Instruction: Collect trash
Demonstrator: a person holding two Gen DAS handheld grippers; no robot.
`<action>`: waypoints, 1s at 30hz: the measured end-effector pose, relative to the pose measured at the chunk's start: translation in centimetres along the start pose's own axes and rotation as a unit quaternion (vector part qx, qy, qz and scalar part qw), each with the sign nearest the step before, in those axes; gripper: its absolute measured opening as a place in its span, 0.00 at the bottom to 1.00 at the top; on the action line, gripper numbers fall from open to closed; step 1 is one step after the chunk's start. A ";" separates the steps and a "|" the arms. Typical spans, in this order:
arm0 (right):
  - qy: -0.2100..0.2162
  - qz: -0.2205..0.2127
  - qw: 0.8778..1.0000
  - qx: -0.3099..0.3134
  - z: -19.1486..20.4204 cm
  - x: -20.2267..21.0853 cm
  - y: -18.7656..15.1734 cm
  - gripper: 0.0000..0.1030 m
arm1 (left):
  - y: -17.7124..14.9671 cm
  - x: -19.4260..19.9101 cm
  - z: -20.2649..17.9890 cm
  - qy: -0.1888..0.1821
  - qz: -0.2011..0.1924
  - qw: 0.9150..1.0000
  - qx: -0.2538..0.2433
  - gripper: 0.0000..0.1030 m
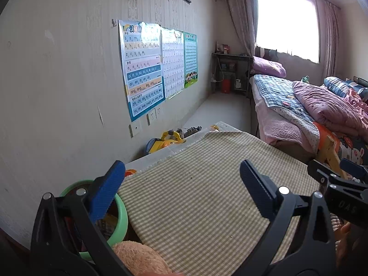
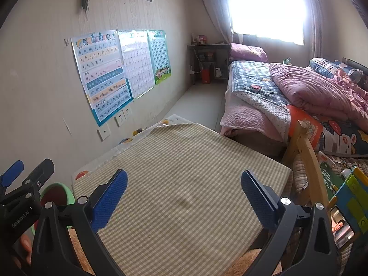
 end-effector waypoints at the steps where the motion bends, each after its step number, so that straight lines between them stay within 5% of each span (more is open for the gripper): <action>1: 0.000 0.001 1.000 0.000 0.0 0.0 -0.1 0.93 | 0.0 0.0 0.1 0.000 0.001 1.000 0.001 0.95; 20: 0.001 0.027 1.000 -0.001 -0.1 -2.1 -1.8 0.93 | -1.5 -1.5 0.4 -0.003 0.037 0.999 0.008 0.95; 25: -0.002 0.069 0.997 -0.028 -1.7 -7.1 -4.6 0.93 | -2.9 -2.9 1.2 0.005 0.052 0.999 0.006 0.95; 30: -0.068 0.098 0.991 -0.061 -7.4 -16.2 -6.7 0.93 | -4.4 -4.0 3.8 0.018 0.066 0.998 0.009 0.95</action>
Point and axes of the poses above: each gripper's, at about its wrist camera, not at the fingertips, and x roughly against the way its jaws point, z to its left, y to its top, the point moved 8 cm from there along -x, roughly the way its jaws point, and after that the axes turned 9 degrees about x, right-handed, at the moved point
